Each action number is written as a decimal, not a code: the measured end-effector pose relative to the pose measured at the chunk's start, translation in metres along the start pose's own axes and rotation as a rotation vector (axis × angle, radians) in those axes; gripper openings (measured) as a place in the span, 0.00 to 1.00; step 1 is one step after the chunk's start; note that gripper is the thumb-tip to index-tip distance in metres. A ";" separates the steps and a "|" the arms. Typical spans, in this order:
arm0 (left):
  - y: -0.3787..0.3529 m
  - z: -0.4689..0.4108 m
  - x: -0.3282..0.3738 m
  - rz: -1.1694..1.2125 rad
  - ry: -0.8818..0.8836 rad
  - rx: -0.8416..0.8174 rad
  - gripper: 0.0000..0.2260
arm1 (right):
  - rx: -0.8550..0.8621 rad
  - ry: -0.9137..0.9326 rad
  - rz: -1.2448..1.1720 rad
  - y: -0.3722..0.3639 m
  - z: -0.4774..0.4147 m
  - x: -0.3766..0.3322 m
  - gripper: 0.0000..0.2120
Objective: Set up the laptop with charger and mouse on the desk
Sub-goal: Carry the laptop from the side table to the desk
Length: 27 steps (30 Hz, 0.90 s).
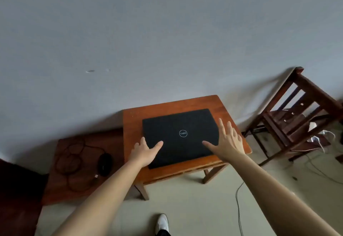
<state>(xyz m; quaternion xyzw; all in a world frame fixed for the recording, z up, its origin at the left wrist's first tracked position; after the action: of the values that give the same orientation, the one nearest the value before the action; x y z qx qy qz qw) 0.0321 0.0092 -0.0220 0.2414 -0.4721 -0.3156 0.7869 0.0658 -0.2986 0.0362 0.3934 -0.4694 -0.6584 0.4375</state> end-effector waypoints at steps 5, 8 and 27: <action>-0.002 -0.054 -0.018 0.156 0.146 -0.036 0.49 | -0.192 -0.103 -0.001 -0.029 -0.039 -0.007 0.55; -0.006 -0.073 -0.019 0.265 0.234 -0.012 0.49 | -0.247 -0.121 -0.022 -0.039 -0.064 -0.006 0.57; -0.053 -0.138 -0.025 0.552 0.785 0.389 0.43 | -0.475 -0.666 -0.515 -0.107 -0.204 -0.003 0.52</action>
<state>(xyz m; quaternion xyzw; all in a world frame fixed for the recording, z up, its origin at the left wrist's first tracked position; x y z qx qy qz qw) 0.1321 0.0030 -0.1329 0.3501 -0.2370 0.1116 0.8993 0.2341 -0.3329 -0.1175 0.1539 -0.3081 -0.9244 0.1641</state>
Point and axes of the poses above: each hand's wrist, its own z-axis away from the middle knuckle, its own y-axis out of the back of the hand, x = y × z, the point moved 4 cm from there along -z, towards the middle knuckle, and after that the axes turned 12 degrees about -y, right-handed, at the moved point
